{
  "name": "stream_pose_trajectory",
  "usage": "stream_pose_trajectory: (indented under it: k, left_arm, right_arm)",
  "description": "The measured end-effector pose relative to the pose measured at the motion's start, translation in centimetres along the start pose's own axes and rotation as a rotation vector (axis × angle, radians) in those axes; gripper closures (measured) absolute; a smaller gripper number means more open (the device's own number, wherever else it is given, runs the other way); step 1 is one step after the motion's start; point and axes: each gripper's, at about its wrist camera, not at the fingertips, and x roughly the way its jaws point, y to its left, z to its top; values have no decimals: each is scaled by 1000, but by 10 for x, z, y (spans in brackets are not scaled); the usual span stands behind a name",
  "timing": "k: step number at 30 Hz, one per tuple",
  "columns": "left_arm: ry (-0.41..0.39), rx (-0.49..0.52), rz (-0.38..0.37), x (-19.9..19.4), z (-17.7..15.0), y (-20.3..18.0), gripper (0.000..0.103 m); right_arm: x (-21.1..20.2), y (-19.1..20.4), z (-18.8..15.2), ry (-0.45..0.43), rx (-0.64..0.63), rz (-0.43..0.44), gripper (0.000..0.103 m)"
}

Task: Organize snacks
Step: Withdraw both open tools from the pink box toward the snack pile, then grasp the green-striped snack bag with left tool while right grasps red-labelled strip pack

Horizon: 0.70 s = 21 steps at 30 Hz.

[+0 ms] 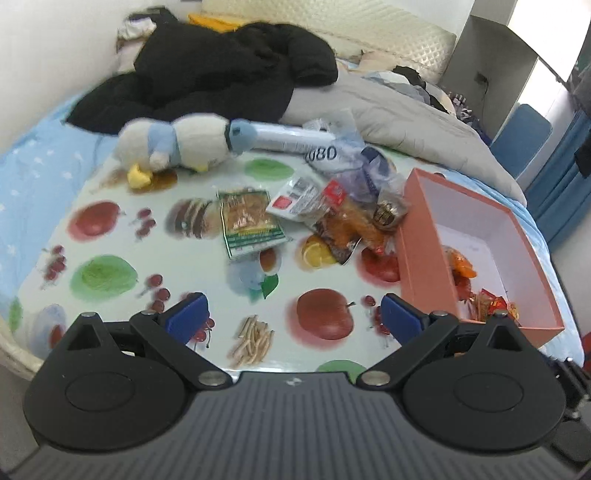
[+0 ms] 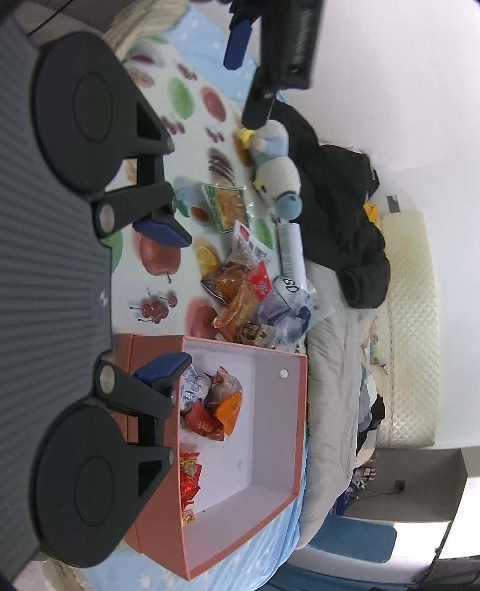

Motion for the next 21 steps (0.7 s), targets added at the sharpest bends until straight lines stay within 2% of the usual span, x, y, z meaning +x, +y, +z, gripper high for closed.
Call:
stream_pose_trajectory:
  k: [5,10,17,19,21]
  left_arm:
    - [-25,-38,24,44,0,38,2]
    - [-32,-42,-38,88,8,61,2]
    - [49,-23,-93,159,13,78,3]
    - [89,12,-121,178,14,79,3]
    - [108,88,-96,192,14,76,3]
  right_arm:
    - [22,16,2,-11,-62,-9,40]
    - [59,42,4,-8,-173,-32,54]
    - [131,63,-5,35,-286,-108,63]
    - [154,66,-9,53,-318,-132,65]
    - [174,70,-11,66,-352,-157,65]
